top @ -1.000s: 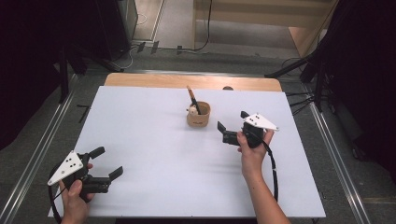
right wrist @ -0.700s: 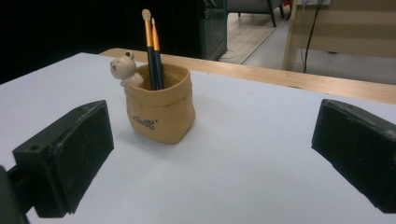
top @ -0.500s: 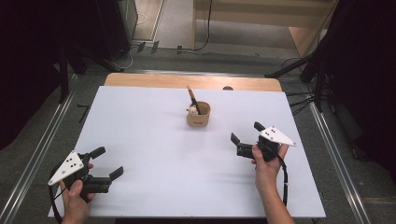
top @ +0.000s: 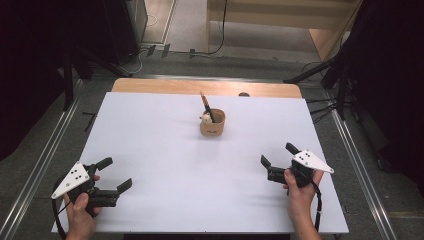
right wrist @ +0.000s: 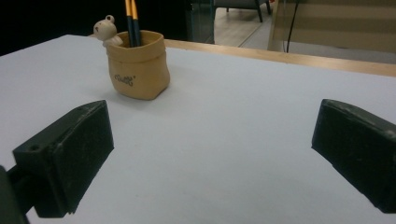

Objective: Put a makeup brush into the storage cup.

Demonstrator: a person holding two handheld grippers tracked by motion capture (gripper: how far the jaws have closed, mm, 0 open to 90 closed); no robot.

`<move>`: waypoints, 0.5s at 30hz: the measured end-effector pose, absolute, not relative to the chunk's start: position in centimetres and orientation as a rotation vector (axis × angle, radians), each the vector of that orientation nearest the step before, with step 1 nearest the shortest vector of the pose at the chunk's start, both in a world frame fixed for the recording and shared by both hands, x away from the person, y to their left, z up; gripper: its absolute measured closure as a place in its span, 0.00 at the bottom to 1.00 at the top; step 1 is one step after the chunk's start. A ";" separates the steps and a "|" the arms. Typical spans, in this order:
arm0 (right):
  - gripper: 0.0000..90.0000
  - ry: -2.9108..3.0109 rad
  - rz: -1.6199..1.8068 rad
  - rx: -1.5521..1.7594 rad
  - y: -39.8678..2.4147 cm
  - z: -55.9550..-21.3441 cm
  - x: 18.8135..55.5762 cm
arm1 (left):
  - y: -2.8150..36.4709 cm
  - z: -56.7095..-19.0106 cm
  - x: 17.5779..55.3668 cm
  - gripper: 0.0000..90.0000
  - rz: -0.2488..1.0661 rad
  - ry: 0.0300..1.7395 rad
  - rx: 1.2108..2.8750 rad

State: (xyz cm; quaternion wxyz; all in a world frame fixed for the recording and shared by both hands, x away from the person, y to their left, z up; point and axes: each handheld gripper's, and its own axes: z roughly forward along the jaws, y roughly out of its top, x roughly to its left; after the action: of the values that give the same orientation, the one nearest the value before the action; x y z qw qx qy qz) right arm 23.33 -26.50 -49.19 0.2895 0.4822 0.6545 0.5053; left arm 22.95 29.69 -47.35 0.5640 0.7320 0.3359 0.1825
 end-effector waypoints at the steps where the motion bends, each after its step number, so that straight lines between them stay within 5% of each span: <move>1: 0.00 1.742 1.345 1.287 -26.8 -49.4 23.1 | 29.7 -47.3 22.9 0.00 0.430 0.790 1.723; 15: 0.00 1.714 1.331 1.325 -29.6 -50.2 20.2 | 29.7 -47.3 22.9 0.00 0.431 0.786 1.727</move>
State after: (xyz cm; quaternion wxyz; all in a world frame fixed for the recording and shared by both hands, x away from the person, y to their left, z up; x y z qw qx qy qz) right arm 20.15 -29.57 -50.20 0.2951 0.4978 0.6441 0.5003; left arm 22.88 29.65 -47.32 0.5628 0.7338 0.3338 0.1829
